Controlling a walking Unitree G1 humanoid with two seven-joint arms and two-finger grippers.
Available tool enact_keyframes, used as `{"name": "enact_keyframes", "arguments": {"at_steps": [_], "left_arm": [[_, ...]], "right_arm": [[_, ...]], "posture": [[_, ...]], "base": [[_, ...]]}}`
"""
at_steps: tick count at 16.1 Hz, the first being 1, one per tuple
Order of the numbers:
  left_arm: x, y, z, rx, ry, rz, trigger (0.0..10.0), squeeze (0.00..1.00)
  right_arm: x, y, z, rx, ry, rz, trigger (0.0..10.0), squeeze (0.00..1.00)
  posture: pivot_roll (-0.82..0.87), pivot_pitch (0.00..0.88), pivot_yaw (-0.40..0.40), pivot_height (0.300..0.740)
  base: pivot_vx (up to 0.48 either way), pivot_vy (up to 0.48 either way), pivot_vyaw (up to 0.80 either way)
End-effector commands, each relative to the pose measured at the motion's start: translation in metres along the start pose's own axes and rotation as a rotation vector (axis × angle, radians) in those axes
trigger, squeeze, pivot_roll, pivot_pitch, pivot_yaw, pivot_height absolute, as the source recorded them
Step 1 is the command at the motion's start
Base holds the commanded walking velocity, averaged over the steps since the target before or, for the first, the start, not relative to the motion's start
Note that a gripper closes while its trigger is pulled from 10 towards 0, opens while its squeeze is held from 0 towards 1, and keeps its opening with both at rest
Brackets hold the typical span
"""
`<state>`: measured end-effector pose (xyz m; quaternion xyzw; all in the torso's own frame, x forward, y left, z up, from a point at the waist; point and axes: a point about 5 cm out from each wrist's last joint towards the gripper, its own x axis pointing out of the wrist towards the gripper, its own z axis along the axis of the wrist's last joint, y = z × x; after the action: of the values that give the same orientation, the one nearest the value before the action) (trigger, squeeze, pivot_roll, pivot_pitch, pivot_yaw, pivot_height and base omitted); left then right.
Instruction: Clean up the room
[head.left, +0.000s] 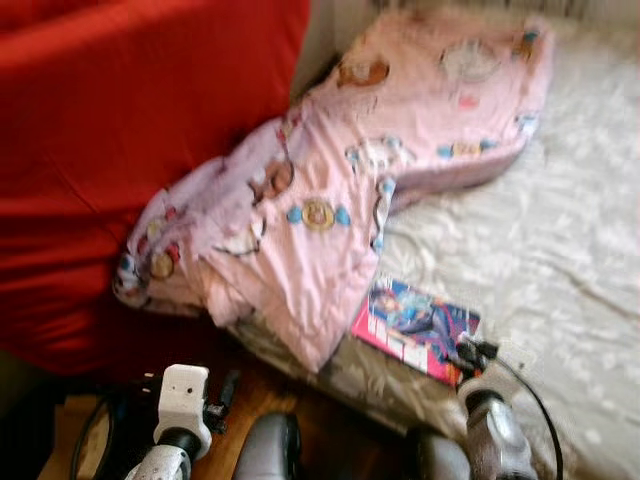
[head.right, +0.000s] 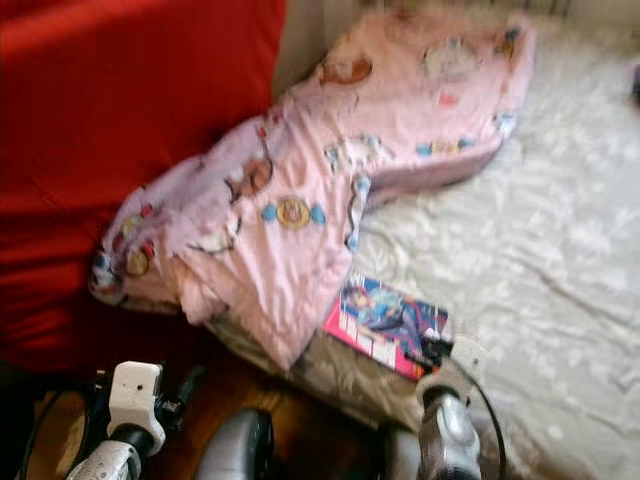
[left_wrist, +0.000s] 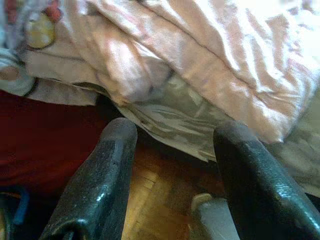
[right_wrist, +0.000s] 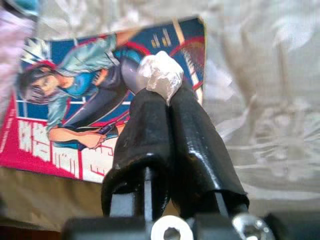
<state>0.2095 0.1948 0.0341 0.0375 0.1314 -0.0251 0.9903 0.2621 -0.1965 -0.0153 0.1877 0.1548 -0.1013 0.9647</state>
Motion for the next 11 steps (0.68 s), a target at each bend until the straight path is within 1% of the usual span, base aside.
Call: {"name": "enact_keyframes", "arguments": {"at_steps": [1,3,4,5,6,7,9,11], "left_arm": [[-0.003,0.006,-0.012,0.011,0.043,0.035,10.0,0.0],[0.007,0.006,-0.029,-0.028,0.091,0.059,10.0,0.0],[0.012,0.004,-0.037,-0.042,0.114,0.061,10.0,0.0],[0.016,0.001,-0.042,-0.044,0.136,0.055,10.0,0.0],[0.02,-0.001,-0.046,-0.045,0.151,0.05,10.0,0.0],[0.023,-0.002,-0.051,-0.046,0.175,0.045,10.0,0.0],[0.026,-0.003,-0.062,-0.03,0.232,0.036,10.0,0.0],[0.022,-0.004,-0.076,-0.011,0.306,0.035,10.0,0.0]], "right_arm": [[-0.01,-0.001,-0.013,-0.043,0.026,0.025,10.0,0.0],[-0.028,-0.012,-0.036,-0.073,0.101,0.022,10.0,0.0],[-0.035,-0.02,-0.043,-0.033,0.116,-0.001,10.0,0.0],[-0.039,-0.026,-0.048,-0.037,0.142,-0.028,10.0,0.0],[-0.041,-0.029,-0.052,-0.07,0.18,-0.045,10.0,0.0],[-0.043,-0.028,-0.057,-0.105,0.224,-0.037,10.0,0.0],[-0.046,-0.023,-0.068,-0.176,0.319,0.017,10.0,0.0],[-0.048,-0.025,-0.073,-0.199,0.38,0.018,10.0,0.0]], "posture": [[0.11,0.011,0.054,0.636],[0.06,0.0,0.053,0.636],[0.05,0.0,0.052,0.636],[0.04,0.0,0.052,0.641],[0.04,0.0,0.052,0.651],[0.03,0.0,0.05,0.661],[0.03,0.0,0.041,0.681],[0.03,0.0,0.037,0.701]], "base": [[0.0,0.0,0.0],[0.0,0.0,0.0],[0.0,0.0,0.0],[0.0,0.0,0.0],[0.0,0.0,0.0],[0.0,0.0,0.0],[0.0,0.0,0.0],[0.0,0.0,0.0]]}}
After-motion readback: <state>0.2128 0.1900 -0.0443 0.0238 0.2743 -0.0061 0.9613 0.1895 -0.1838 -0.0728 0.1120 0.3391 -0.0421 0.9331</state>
